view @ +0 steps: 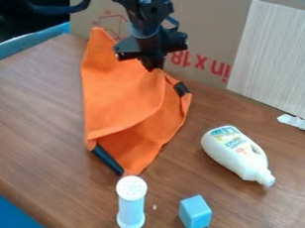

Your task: Fold the cloth bottom to top left

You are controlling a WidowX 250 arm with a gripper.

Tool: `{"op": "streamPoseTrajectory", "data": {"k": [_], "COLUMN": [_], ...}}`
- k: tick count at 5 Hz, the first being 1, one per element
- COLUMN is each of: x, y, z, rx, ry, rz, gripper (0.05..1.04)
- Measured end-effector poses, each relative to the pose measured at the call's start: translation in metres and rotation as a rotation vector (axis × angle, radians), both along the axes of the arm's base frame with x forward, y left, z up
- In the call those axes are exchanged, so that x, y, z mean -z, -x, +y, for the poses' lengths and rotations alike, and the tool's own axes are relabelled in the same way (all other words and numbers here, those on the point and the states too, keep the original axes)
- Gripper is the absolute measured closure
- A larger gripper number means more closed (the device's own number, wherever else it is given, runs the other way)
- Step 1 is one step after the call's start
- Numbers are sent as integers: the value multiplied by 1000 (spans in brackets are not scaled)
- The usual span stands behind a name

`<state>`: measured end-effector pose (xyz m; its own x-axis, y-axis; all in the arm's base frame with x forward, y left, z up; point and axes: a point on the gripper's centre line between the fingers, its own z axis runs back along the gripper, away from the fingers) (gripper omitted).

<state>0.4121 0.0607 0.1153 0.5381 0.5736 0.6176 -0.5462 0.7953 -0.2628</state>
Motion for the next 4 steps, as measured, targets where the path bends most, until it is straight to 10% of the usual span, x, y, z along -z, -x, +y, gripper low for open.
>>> {"op": "streamPoseTrajectory", "data": {"k": [4], "x": [-11], "y": [-14], "z": [-28], "rx": [224], "ry": [78], "rz": [11], "gripper": [84]}}
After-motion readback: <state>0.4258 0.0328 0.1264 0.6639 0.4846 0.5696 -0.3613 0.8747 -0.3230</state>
